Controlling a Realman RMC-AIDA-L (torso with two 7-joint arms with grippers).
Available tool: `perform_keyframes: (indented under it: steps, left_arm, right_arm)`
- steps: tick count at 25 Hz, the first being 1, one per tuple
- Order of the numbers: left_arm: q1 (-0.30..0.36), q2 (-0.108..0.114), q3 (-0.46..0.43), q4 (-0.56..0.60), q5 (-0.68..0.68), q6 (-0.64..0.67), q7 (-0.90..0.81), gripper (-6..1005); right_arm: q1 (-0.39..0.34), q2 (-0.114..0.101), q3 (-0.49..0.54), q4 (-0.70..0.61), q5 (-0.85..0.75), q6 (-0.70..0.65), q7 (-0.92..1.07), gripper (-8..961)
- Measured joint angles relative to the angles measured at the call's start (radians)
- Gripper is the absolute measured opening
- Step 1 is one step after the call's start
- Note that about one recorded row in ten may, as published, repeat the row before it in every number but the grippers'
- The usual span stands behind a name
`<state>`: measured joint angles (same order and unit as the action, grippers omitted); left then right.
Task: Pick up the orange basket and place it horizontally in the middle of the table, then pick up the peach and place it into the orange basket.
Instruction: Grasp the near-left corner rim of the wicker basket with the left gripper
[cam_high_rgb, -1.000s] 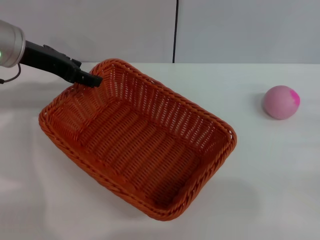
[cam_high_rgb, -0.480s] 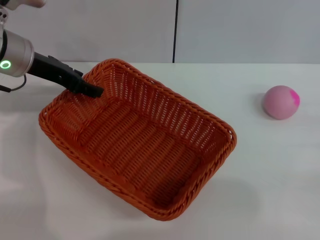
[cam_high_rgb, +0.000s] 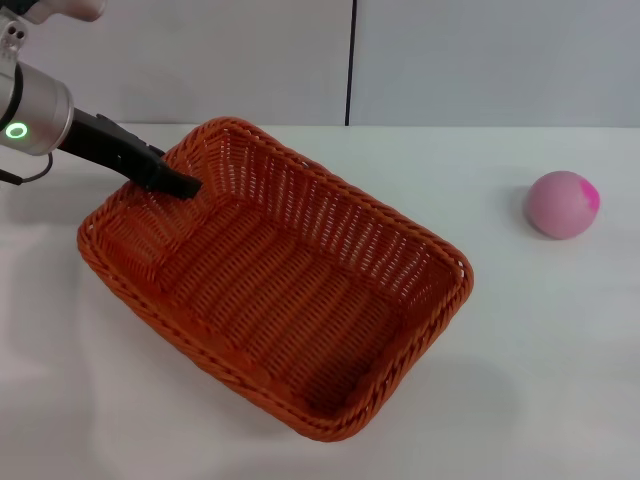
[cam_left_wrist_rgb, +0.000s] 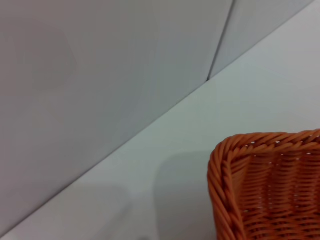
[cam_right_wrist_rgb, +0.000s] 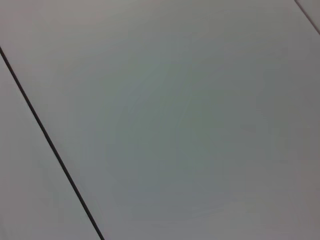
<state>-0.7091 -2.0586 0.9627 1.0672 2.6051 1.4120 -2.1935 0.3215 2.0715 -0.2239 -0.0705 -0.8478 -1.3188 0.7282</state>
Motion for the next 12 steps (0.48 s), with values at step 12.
perform_keyframes:
  steps: [12]
  left_arm:
    - [0.002,-0.003,0.035,0.036,-0.012,-0.008,-0.014,372]
  right_arm:
    - [-0.001,-0.002,0.0,-0.009,0.0,0.005,0.029,679]
